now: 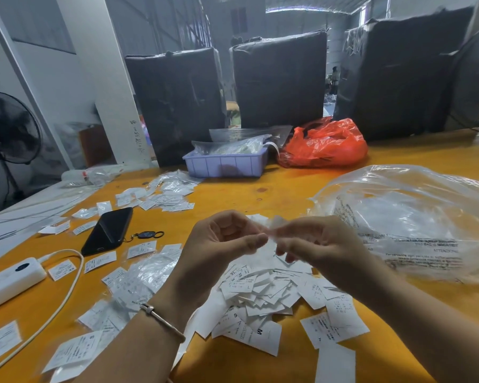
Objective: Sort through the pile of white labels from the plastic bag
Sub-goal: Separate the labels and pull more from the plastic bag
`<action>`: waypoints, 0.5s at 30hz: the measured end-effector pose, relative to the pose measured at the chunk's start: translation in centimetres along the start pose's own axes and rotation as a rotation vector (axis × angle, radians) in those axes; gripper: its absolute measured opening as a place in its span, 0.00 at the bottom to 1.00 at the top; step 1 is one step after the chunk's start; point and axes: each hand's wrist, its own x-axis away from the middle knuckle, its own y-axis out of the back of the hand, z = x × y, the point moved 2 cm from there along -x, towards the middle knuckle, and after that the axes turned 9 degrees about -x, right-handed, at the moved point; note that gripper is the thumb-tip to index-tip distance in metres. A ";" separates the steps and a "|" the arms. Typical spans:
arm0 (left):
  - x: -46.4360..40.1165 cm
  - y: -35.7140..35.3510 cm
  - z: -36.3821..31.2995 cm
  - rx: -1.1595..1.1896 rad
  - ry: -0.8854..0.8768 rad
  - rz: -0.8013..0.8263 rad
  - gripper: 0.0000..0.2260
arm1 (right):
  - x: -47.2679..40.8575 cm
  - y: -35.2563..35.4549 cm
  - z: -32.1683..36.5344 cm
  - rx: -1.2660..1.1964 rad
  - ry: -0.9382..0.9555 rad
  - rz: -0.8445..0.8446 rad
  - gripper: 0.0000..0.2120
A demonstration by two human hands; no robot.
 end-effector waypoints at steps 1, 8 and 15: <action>-0.1 0.0 0.0 0.012 0.008 0.017 0.06 | 0.1 -0.2 0.0 -0.009 0.001 0.039 0.08; -0.1 0.0 0.1 0.003 0.061 0.114 0.05 | -0.1 -0.4 0.2 -0.109 0.062 0.019 0.14; 0.1 0.0 0.0 -0.141 -0.007 0.022 0.11 | -0.1 0.0 0.2 -0.013 0.075 0.082 0.06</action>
